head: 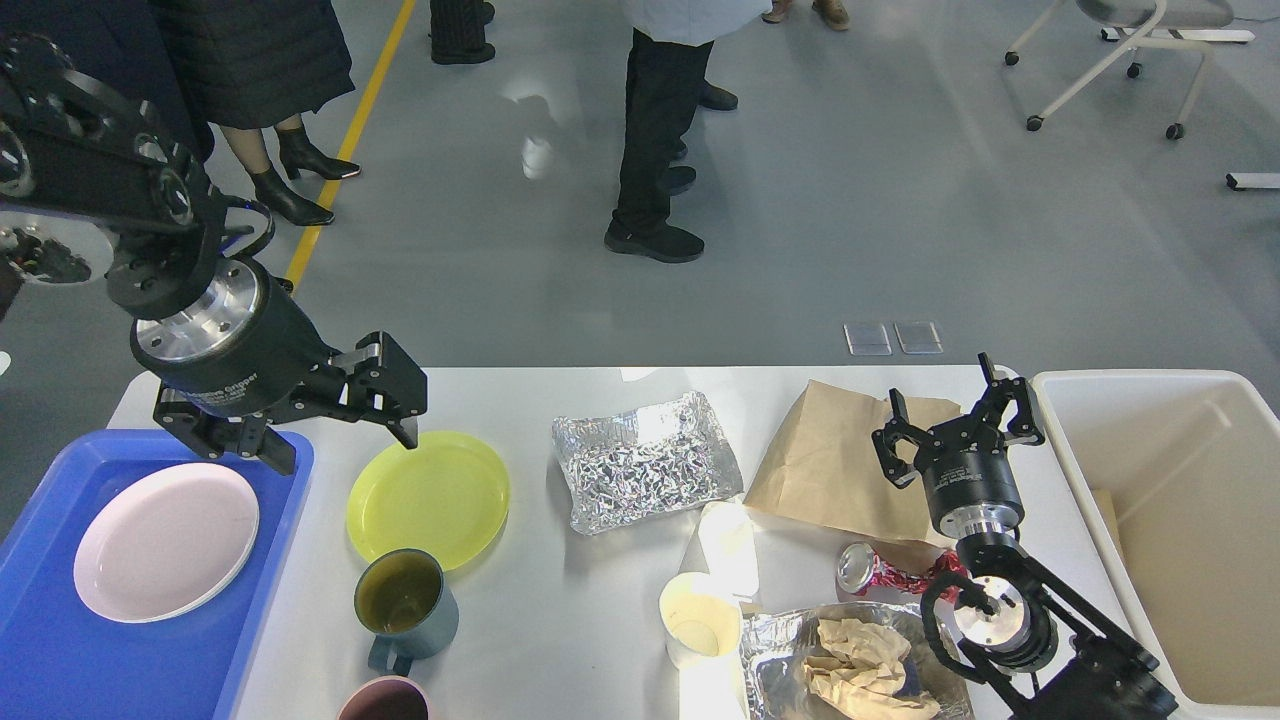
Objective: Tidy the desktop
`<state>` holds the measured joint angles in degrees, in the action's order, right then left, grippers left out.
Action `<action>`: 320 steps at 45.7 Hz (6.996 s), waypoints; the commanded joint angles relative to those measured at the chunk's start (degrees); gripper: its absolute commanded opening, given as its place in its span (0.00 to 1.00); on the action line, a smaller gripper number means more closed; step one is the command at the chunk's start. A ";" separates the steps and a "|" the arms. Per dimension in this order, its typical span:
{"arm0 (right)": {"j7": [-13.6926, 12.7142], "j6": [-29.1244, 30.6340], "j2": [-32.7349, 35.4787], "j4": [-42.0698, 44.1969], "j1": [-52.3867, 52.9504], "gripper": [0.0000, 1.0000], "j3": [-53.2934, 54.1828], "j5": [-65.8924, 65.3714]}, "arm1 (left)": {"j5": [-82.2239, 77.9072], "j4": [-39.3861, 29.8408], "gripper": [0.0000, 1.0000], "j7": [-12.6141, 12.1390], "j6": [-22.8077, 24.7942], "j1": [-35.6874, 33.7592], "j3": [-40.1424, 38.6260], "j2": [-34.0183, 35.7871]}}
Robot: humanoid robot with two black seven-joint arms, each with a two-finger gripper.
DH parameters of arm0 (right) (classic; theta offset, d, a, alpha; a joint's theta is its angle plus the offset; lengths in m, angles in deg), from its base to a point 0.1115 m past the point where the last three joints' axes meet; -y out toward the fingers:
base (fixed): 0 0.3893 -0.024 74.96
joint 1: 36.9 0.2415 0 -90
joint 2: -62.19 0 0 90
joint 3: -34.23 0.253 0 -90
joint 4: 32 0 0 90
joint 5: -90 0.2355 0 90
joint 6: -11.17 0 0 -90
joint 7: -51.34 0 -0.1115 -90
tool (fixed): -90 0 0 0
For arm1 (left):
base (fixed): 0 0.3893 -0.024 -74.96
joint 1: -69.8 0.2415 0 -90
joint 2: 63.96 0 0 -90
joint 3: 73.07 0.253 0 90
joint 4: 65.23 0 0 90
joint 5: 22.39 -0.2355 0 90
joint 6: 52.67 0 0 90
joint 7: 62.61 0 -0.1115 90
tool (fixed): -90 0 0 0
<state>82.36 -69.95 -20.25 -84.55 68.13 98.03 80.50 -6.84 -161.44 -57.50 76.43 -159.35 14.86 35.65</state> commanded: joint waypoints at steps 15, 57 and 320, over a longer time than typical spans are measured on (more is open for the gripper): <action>0.00 0.00 0.00 0.00 0.00 1.00 0.01 0.00 | -0.26 3.93 0.96 -0.36 -1.56 9.76 -2.14 -3.02; 0.00 0.00 0.00 0.00 0.00 1.00 0.01 0.00 | -10.02 20.10 0.95 -1.33 -20.46 43.44 -6.45 -2.85; 0.00 0.00 0.00 -0.01 0.00 1.00 0.01 0.00 | -42.72 65.37 0.95 11.15 -4.12 87.38 -41.87 44.97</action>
<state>82.36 -69.95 -20.25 -84.55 68.13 98.04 80.51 -51.36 -95.97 -46.55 71.99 -71.96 -27.02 80.51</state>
